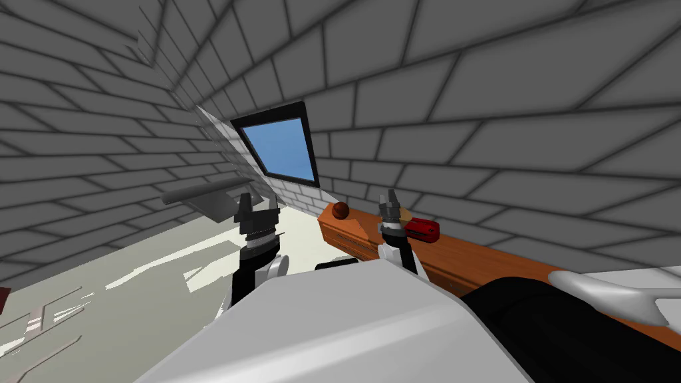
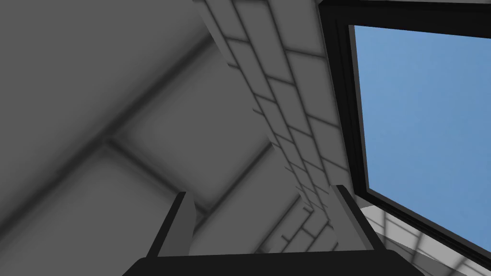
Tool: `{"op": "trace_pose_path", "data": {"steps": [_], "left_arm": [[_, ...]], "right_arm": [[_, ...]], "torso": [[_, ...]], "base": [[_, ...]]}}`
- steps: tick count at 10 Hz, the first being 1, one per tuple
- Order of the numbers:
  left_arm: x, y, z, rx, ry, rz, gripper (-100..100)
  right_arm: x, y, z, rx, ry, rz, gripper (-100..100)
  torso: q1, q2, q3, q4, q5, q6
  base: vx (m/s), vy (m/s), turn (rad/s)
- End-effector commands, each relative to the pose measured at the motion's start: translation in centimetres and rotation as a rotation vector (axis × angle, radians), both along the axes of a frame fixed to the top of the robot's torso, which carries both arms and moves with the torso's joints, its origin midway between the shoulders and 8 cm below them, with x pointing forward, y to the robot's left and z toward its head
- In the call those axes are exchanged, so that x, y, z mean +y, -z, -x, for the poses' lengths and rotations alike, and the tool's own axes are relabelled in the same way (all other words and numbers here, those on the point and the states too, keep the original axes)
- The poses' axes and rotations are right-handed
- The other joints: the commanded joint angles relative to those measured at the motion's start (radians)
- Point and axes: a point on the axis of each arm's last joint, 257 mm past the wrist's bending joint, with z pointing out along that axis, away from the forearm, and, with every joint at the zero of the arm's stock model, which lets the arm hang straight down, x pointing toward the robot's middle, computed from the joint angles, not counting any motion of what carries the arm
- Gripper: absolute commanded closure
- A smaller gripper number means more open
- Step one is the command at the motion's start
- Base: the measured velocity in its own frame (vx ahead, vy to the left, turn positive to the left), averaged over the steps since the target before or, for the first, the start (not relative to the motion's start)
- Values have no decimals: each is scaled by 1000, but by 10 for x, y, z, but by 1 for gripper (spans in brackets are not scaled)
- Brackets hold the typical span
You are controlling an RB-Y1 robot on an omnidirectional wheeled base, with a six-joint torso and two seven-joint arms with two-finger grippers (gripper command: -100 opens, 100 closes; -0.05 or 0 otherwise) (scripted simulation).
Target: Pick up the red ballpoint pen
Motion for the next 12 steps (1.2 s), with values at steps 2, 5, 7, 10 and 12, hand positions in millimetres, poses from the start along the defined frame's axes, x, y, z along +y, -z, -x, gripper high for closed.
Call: {"op": "trace_pose_path", "data": {"steps": [2,5,7,10,12], "left_arm": [[0,0,0,0,0,0,0],[0,0,0,0,0,0,0],[0,0,0,0,0,0,0],[0,0,0,0,0,0,0],[0,0,0,0,0,0,0]], "right_arm": [[2,15,-11,47,-60,-9,-100],[-2,53,-33,154,-154,-83,-100],[-6,70,-42,199,-192,-135,-100],[-10,89,-51,249,-228,-195,-100],[-16,110,-60,304,-260,-260,-100]], "torso": [[0,1,0,0,0,0],[1,3,2,1,0,0],[1,4,2,1,0,0],[1,3,2,1,0,0],[0,3,2,1,0,0]], "base": [[-29,12,51],[-58,21,79],[-53,22,62],[-40,18,63],[-43,15,79]]}}
